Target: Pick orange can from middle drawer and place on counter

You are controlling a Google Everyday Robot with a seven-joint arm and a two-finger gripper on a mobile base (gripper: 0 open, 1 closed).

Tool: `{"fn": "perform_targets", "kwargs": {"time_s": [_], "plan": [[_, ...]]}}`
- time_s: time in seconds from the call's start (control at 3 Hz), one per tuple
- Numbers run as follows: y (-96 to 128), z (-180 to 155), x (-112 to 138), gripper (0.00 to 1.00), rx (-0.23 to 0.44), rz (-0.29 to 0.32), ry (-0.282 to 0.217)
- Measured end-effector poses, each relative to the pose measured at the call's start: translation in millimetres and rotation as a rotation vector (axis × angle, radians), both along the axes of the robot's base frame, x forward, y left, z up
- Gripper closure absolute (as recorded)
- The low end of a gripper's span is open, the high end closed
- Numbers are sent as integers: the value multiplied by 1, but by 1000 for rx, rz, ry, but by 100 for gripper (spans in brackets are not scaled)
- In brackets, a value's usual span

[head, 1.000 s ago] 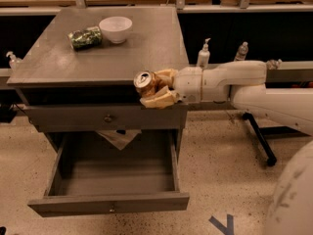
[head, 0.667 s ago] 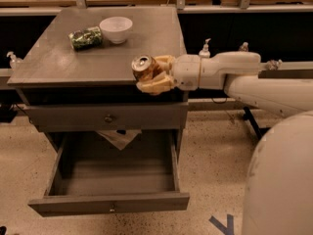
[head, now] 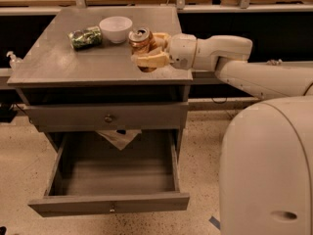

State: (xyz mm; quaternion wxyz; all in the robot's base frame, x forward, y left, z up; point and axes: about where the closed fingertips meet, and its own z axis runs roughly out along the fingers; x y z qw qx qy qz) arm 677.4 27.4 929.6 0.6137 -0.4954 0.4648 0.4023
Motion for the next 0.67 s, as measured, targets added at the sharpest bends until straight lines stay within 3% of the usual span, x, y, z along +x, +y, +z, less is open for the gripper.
{"fn": "perform_targets", "kwargs": {"time_s": [0.33, 0.67], "plan": [[-10, -10, 34, 100, 36, -94, 136], [-17, -18, 48, 100, 37, -144, 193]]}}
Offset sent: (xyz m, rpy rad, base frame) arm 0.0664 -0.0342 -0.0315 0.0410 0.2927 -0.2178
